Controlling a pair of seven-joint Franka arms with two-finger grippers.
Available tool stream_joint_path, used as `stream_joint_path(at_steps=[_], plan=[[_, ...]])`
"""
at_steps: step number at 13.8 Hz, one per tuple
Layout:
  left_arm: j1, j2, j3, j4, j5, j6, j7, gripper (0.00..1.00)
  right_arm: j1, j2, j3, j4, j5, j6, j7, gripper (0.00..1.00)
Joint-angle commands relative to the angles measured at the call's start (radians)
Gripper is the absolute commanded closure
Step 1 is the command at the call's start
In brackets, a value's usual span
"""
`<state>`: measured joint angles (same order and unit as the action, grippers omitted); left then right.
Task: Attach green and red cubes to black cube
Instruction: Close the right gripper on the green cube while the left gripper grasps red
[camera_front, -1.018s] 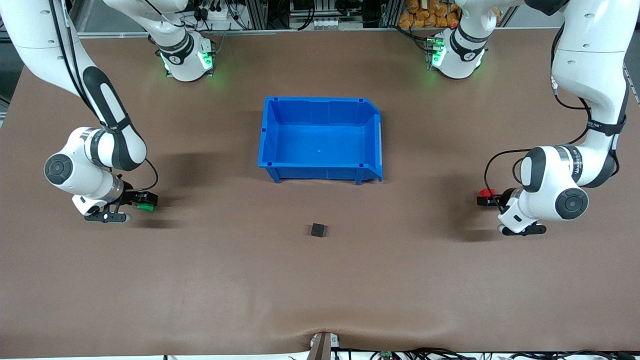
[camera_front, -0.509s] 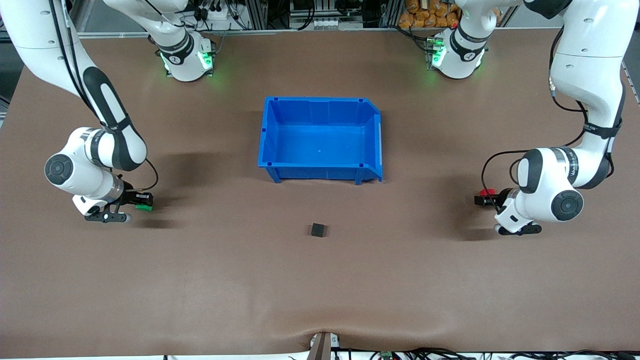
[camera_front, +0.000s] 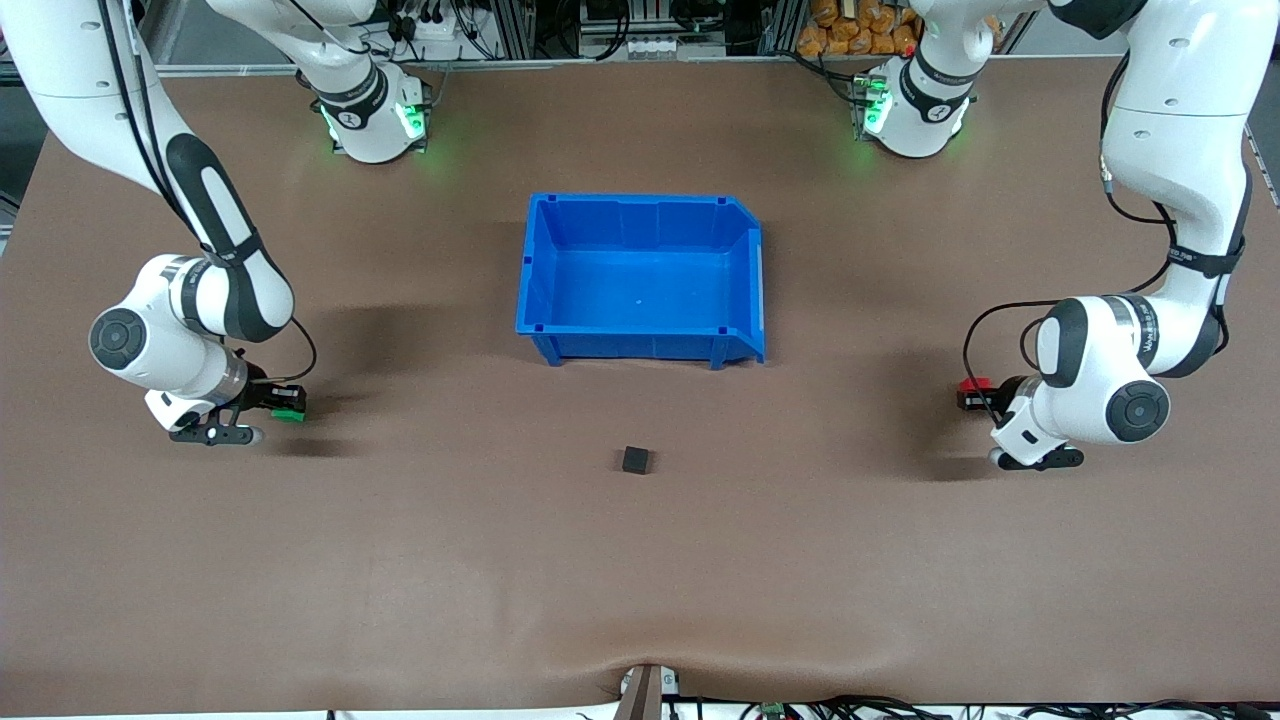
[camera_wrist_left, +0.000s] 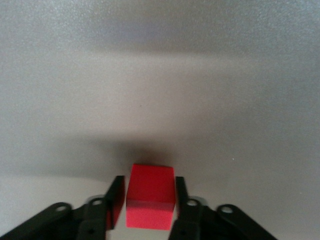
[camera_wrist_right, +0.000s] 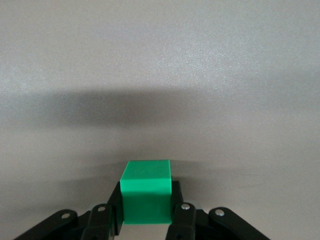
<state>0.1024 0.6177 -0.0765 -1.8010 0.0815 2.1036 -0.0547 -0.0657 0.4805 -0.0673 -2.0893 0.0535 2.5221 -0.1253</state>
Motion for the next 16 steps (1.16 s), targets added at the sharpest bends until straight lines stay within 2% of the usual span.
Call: stream_joint_path(at_steps=[1, 2, 3, 6, 9, 12, 15, 16], plan=[[0.005, 0.001, -0.002, -0.001, -0.017, 0.01, 0.024, 0.71, -0.005, 0.012, 0.004, 0.009, 0.009, 0.001, -0.002, 0.97], [0.004, 0.001, -0.003, -0.001, -0.017, 0.009, 0.015, 0.92, -0.005, 0.012, 0.004, 0.009, 0.009, 0.001, -0.002, 0.97], [-0.003, 0.001, -0.003, -0.001, -0.02, 0.009, 0.006, 1.0, -0.005, 0.012, 0.004, 0.009, 0.009, 0.003, -0.004, 0.97], [-0.003, -0.001, -0.002, 0.032, -0.136, -0.005, -0.046, 1.0, -0.006, 0.013, 0.004, 0.011, 0.009, 0.003, -0.004, 1.0], [-0.036, 0.004, -0.003, 0.061, -0.134, -0.12, -0.021, 0.97, -0.003, 0.01, 0.004, 0.023, 0.006, -0.006, -0.042, 1.0], [-0.038, 0.017, -0.005, 0.11, -0.17, -0.123, -0.007, 1.0, -0.002, -0.003, 0.004, 0.032, 0.006, -0.011, -0.182, 1.0], [-0.055, 0.079, -0.005, 0.212, -0.29, -0.131, -0.03, 1.0, 0.001, -0.045, 0.004, 0.035, 0.006, -0.026, -0.344, 1.0], [-0.076, 0.094, -0.005, 0.227, -0.325, -0.131, -0.099, 1.0, -0.002, -0.054, 0.004, 0.037, 0.006, -0.038, -0.403, 1.0]])
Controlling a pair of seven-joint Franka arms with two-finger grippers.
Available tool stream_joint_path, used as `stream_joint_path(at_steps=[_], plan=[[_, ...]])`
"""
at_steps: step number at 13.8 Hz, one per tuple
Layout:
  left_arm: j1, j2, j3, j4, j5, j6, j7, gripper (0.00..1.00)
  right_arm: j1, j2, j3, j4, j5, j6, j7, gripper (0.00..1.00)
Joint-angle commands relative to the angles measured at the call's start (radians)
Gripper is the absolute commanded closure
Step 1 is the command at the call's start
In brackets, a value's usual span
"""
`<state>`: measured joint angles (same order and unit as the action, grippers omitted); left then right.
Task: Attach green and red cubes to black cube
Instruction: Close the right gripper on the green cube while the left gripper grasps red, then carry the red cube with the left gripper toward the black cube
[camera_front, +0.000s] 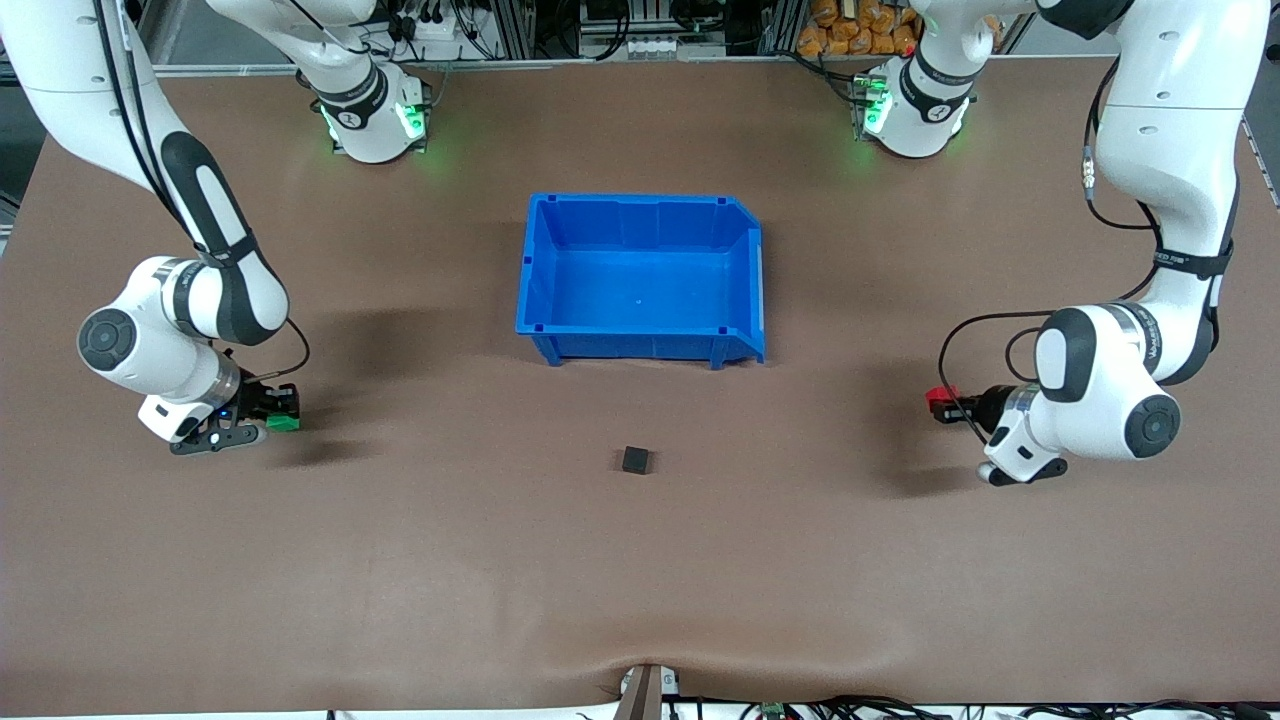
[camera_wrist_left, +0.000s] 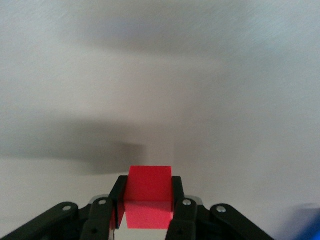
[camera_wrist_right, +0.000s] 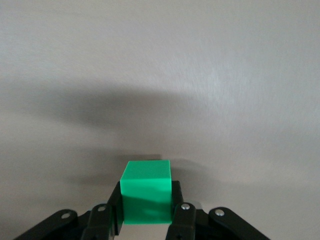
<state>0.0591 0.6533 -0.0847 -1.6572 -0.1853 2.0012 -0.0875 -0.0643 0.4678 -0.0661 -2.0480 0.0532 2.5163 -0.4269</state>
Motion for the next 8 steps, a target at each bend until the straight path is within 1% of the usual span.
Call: stream_joint_path(at_steps=[1, 2, 5, 8], plan=[[-0.05, 0.071, 0.003, 0.097, -0.104, -0.028, -0.184, 1.0, -0.005, -0.047, 0.003, 0.0, 0.007, -0.039, -0.177, 1.0], [-0.062, 0.081, 0.003, 0.117, -0.143, -0.028, -0.298, 1.0, -0.006, -0.055, 0.003, 0.009, 0.007, -0.039, -0.258, 1.0], [-0.148, 0.1, 0.005, 0.183, -0.227, -0.025, -0.541, 1.0, -0.009, -0.064, 0.003, 0.052, 0.007, -0.047, -0.551, 1.0], [-0.202, 0.149, 0.005, 0.275, -0.247, -0.015, -0.829, 1.0, -0.005, -0.064, 0.003, 0.109, 0.007, -0.048, -0.827, 1.0]])
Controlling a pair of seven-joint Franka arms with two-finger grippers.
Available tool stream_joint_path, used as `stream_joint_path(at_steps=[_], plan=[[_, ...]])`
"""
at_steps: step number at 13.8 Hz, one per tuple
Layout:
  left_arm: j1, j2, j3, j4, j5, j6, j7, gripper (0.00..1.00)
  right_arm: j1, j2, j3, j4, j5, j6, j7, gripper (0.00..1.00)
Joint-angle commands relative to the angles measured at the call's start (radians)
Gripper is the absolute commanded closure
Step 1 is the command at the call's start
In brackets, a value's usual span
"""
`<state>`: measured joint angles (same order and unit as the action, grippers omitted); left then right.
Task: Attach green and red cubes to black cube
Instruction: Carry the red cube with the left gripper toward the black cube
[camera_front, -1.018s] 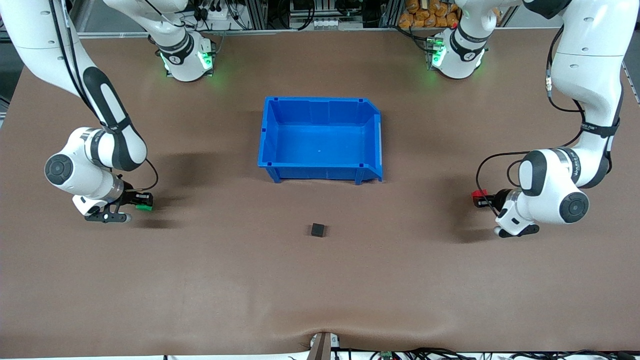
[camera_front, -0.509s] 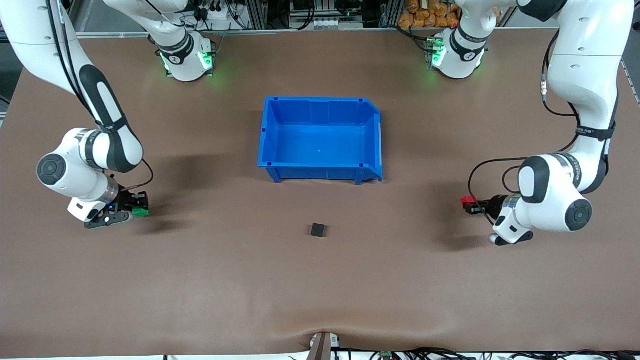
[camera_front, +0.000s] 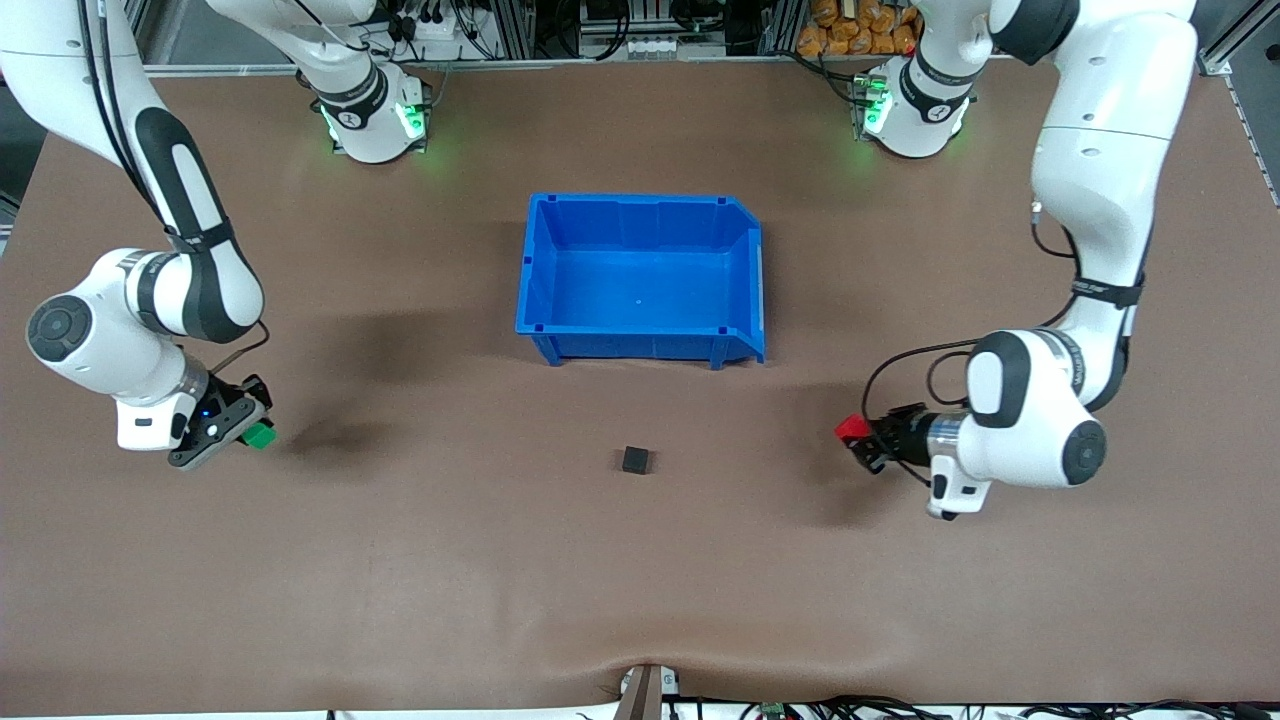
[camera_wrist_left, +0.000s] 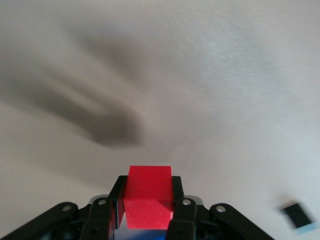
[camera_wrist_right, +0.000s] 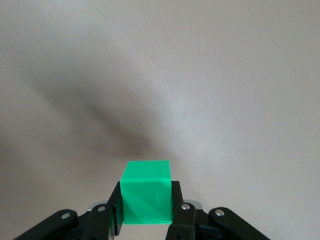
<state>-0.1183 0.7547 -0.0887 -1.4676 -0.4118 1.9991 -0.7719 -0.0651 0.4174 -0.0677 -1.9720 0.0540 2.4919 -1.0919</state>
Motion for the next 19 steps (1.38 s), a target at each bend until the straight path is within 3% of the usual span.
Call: stream_joint_path(at_steps=[1, 4, 8, 14, 19], plan=[[-0.05, 0.055, 0.009, 0.098, -0.021, 0.0, -0.214, 1.0, -0.004, -0.009, 0.005, 0.05, 0.006, -0.025, -0.245, 1.0], [-0.112, 0.075, 0.009, 0.118, -0.022, 0.09, -0.383, 1.0, 0.011, -0.003, 0.017, 0.087, 0.007, -0.025, -0.431, 1.0], [-0.19, 0.126, 0.007, 0.202, -0.022, 0.179, -0.665, 1.0, 0.082, -0.002, 0.022, 0.122, 0.006, -0.034, -0.499, 1.0], [-0.306, 0.228, 0.015, 0.288, -0.025, 0.335, -0.886, 1.0, 0.11, 0.012, 0.023, 0.176, 0.007, -0.108, -0.562, 1.0], [-0.336, 0.273, 0.015, 0.316, -0.025, 0.383, -0.905, 1.0, 0.117, 0.011, 0.032, 0.177, 0.007, -0.111, -0.568, 1.0]])
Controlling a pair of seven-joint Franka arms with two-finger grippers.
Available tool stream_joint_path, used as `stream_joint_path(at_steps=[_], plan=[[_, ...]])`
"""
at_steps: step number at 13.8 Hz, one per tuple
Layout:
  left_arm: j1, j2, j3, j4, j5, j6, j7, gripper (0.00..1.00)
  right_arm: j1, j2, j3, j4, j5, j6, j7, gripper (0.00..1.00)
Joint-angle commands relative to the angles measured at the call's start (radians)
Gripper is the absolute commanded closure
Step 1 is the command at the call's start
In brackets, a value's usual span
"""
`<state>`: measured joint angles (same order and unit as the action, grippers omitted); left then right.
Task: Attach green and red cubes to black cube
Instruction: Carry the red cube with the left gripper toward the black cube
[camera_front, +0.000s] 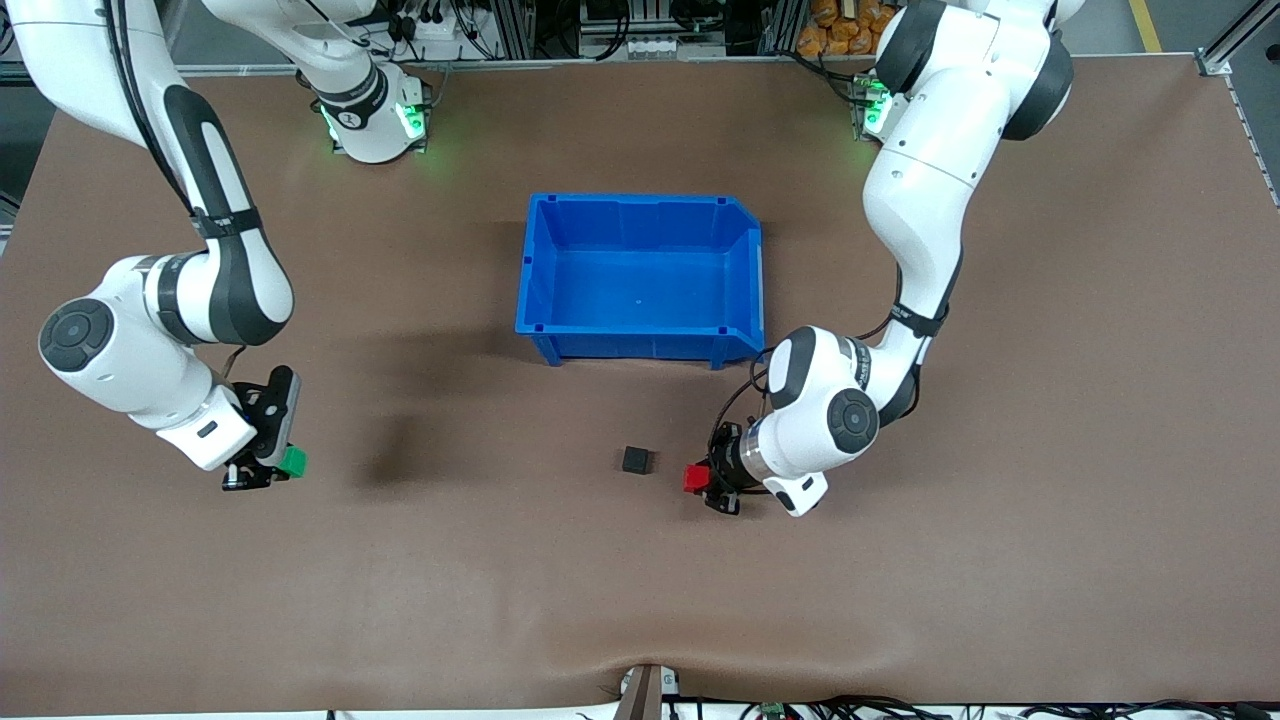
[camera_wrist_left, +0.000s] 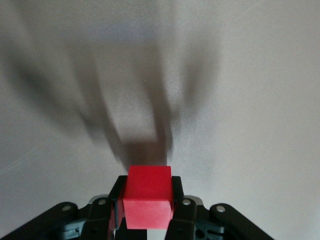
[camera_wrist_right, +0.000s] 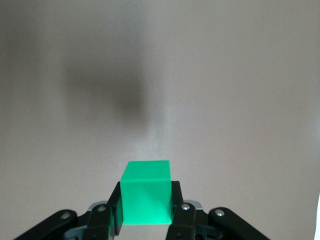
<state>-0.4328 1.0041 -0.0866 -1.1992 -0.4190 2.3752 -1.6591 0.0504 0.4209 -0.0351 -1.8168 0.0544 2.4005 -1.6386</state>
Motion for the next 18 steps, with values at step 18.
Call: stream_joint_path(at_steps=[18], plan=[[-0.098, 0.059, 0.01, 0.044, -0.018, 0.098, -0.057, 1.0, 0.003, 0.007, 0.02, 0.028, 0.088, -0.136, -0.032, 1.0]])
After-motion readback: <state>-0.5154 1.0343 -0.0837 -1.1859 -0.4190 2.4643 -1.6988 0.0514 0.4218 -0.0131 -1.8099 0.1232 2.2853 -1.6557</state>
